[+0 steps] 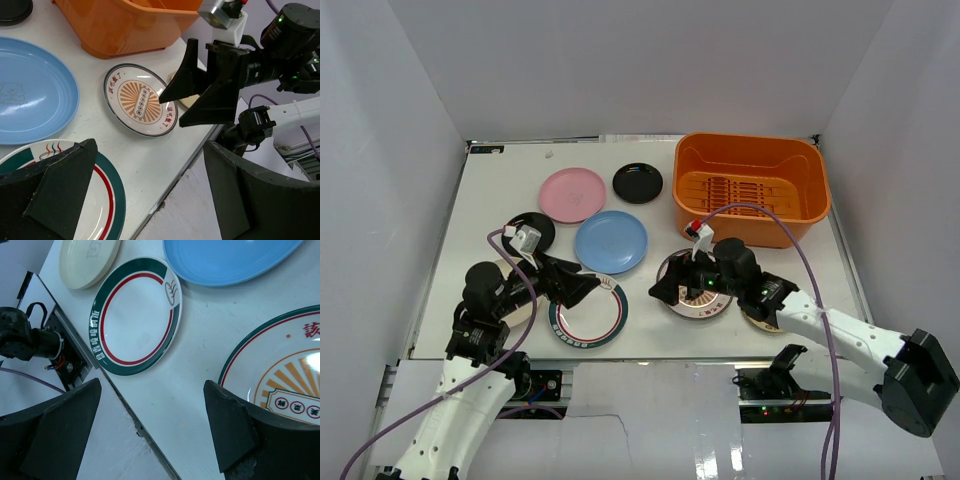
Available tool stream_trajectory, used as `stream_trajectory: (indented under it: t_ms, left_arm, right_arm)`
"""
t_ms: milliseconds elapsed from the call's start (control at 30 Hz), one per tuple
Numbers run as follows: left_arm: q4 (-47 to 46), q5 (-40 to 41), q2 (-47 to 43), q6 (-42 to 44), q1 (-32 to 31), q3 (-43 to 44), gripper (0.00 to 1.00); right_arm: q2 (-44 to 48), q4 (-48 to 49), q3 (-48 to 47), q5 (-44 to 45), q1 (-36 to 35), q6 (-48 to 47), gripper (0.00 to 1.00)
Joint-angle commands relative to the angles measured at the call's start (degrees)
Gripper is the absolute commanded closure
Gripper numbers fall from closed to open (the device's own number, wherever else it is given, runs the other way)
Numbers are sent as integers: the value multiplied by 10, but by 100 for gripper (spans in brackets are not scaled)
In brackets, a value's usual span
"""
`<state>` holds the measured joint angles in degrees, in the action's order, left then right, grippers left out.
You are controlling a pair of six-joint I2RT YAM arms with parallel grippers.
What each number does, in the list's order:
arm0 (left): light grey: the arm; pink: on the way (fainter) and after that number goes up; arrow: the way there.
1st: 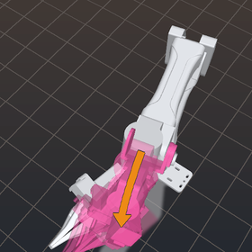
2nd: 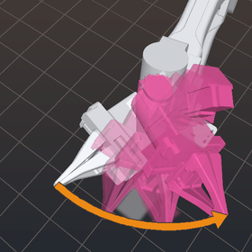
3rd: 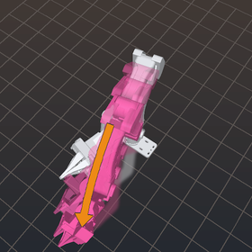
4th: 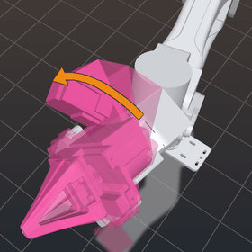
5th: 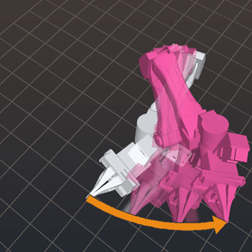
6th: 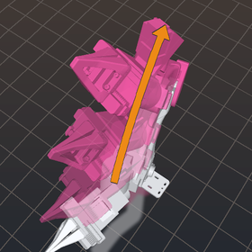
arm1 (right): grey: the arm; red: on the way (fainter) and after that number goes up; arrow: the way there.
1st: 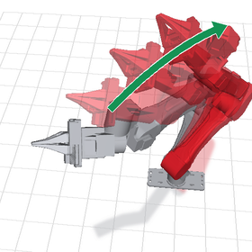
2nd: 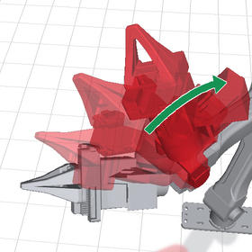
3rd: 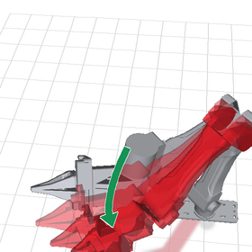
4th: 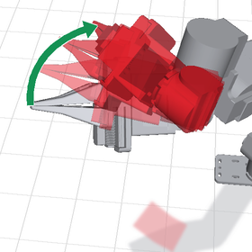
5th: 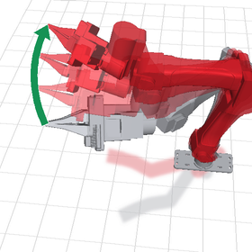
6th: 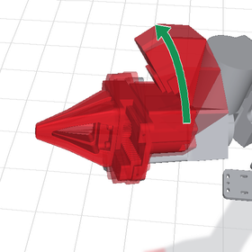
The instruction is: Place the plates into the plastic bin on the countertop
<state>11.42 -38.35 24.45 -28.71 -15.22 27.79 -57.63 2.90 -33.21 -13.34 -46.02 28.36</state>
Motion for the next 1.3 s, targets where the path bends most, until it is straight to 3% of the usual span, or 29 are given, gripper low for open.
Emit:
stream_trajectory:
  t_ms: [0,467,833,1100,1200,1233,1267]
  left_arm:
    - [9,10,-2,6,-2,13,2]
    - [11,19,-5,4,-2,12,2]
    - [11,23,-5,2,-2,11,2]
    - [11,30,1,-1,-2,9,2]
    - [11,33,3,-3,-2,9,2]
    - [10,35,3,-4,-2,9,2]
    - [10,35,3,-4,-2,9,2]
  right_arm:
    - [-48,86,22,28,-21,38,12]
    - [-184,207,34,56,-53,92,20]
    - [-361,311,-19,38,-84,146,32]
    - [-462,400,-23,16,-84,212,53]
    - [-481,426,-25,5,-85,229,70]
    - [-481,428,-25,3,-85,231,91]
    - [-472,429,-19,1,-85,233,92]
